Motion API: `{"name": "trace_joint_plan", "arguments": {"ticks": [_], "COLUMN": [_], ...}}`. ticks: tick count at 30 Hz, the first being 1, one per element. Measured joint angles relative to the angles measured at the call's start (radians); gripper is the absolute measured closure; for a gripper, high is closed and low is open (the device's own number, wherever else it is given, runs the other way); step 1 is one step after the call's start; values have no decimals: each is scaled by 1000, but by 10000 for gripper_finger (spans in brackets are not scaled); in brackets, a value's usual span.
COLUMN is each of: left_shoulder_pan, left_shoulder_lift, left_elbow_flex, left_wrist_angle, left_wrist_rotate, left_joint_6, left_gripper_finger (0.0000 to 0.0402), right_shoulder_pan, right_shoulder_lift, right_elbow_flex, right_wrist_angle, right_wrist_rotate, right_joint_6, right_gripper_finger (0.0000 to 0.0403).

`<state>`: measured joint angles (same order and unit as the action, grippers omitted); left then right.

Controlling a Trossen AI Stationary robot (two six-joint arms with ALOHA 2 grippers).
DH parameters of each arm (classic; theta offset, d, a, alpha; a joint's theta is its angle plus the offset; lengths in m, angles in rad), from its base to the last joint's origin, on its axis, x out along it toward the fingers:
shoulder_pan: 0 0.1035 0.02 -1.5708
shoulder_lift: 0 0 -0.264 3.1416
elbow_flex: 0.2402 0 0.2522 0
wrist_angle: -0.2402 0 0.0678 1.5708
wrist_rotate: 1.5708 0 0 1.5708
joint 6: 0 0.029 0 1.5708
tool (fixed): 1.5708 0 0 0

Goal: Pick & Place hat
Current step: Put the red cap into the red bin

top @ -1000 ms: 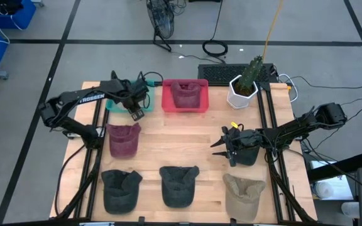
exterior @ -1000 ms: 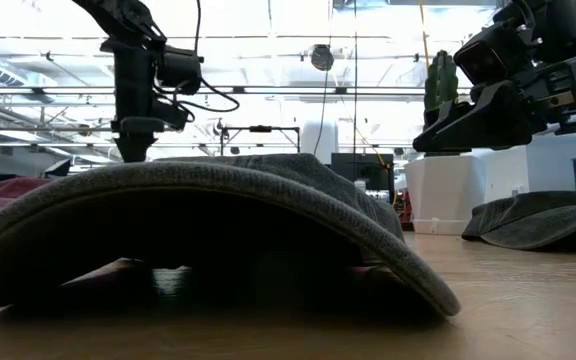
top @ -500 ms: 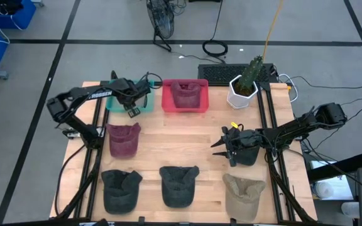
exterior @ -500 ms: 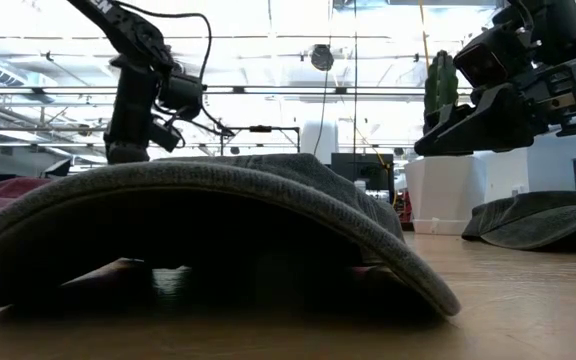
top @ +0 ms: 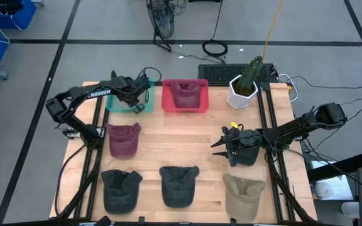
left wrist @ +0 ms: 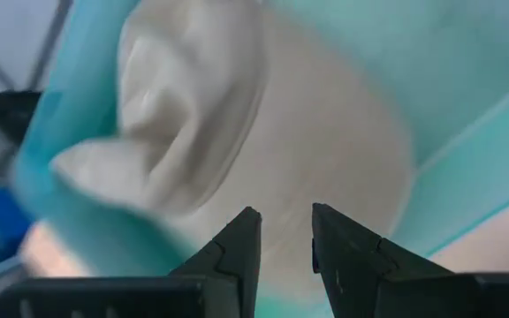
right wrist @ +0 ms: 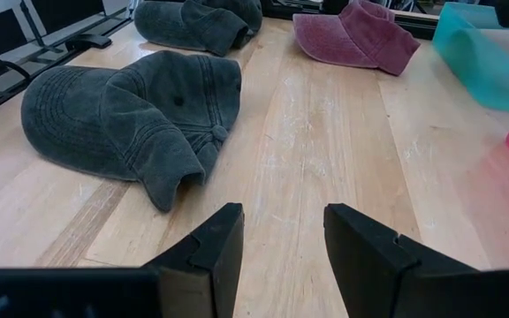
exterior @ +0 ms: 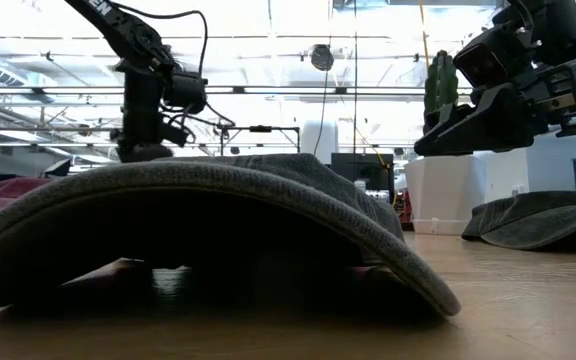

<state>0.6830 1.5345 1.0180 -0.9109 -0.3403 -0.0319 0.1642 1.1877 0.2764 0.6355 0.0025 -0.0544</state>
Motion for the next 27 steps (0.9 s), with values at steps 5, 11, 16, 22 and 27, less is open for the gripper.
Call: {"name": "trace_joint_plan", "arguments": {"ticks": [5, 11, 16, 22, 27], "left_shoulder_pan": [-2, -1, -12, -80, -191], "left_shoulder_lift": [0, 5, -3, -63, -157], "left_elbow_flex": [0, 0, 0, 0, 0], "left_wrist_angle": [98, 75, 35, 19, 16], "left_wrist_rotate": [60, 45, 73, 190, 178], "left_joint_6": [-57, -72, -84, -53, -43], "left_gripper_finger": [293, 293, 293, 293, 293], "right_shoulder_pan": [0, 0, 0, 0, 0], "right_shoulder_lift": [0, 0, 0, 0, 0], "right_elbow_flex": [0, 0, 0, 0, 0], "right_wrist_angle": [1, 0, -1, 1, 2], "right_wrist_rotate": [0, 0, -1, -1, 0], "right_joint_6": [5, 9, 16, 14, 12], "right_gripper_finger": [259, 259, 259, 259, 259]}}
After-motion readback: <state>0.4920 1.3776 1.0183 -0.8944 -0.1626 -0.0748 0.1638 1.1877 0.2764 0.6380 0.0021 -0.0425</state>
